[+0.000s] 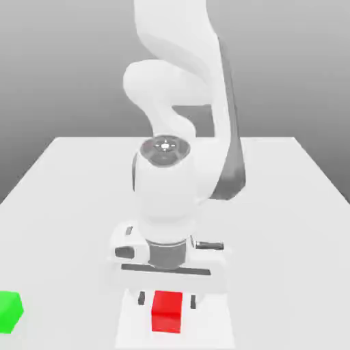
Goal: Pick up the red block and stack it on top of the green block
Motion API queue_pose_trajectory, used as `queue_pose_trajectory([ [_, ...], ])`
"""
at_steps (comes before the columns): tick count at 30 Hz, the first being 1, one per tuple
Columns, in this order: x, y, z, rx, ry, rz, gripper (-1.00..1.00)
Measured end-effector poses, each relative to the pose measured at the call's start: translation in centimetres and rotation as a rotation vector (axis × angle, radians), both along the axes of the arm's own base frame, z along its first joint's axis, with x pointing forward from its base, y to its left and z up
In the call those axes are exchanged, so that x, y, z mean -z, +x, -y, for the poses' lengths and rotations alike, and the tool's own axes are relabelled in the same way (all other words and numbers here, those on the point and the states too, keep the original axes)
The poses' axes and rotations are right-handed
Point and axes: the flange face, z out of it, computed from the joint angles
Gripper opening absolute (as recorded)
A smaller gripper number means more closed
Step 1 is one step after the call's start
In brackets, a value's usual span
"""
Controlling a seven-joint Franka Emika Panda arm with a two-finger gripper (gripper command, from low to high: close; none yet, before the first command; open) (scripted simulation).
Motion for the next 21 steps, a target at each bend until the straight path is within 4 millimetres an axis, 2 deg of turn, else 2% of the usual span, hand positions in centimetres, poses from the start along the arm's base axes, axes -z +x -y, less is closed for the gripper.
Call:
queue_pose_trajectory([
  [5,0.3,0.0,0.0,0.000,0.000,0.000,-1.00],
  [6,-0.1,0.0,0.0,0.000,0.000,0.000,-1.00],
  [11,-5.3,0.0,0.0,0.000,0.000,0.000,-1.00],
  [12,-6.0,0.3,1.1,0.024,0.001,-0.001,-1.00],
  [14,-6.6,1.2,5.2,0.112,0.003,-0.005,-1.00],
  [18,-7.7,1.8,14.9,0.307,0.006,-0.008,-1.00],
  [21,-8.7,0.9,22.4,0.449,0.006,-0.006,-1.00],
])
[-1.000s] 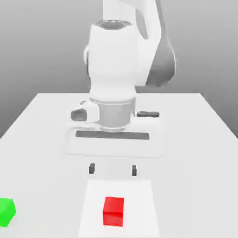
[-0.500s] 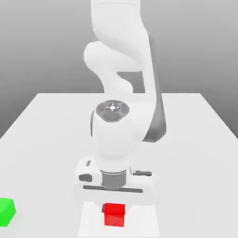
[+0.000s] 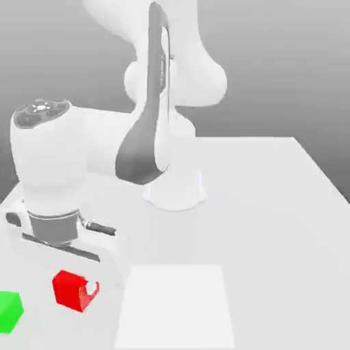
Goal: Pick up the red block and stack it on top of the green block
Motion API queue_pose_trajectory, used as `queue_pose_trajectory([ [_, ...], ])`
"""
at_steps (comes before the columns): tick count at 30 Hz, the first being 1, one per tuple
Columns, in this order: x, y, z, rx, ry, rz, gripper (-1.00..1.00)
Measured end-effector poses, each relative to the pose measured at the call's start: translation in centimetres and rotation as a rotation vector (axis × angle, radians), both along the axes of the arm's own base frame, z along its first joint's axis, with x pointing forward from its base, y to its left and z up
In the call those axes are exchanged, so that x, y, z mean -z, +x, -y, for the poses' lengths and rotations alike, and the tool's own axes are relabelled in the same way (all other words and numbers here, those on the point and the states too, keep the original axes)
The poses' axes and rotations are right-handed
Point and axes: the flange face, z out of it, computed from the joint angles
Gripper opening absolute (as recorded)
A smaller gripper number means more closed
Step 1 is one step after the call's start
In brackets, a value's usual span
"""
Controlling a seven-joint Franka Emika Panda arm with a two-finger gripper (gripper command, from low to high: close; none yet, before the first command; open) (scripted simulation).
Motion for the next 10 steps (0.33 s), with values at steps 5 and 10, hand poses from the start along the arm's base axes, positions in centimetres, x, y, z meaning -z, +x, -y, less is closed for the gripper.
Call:
queue_pose_trajectory([
  [5,2.1,-1.9,7.4,0.137,-0.006,0.005,-1.00],
  [10,4.6,-2.1,7.7,0.143,-0.007,0.005,1.00],
])
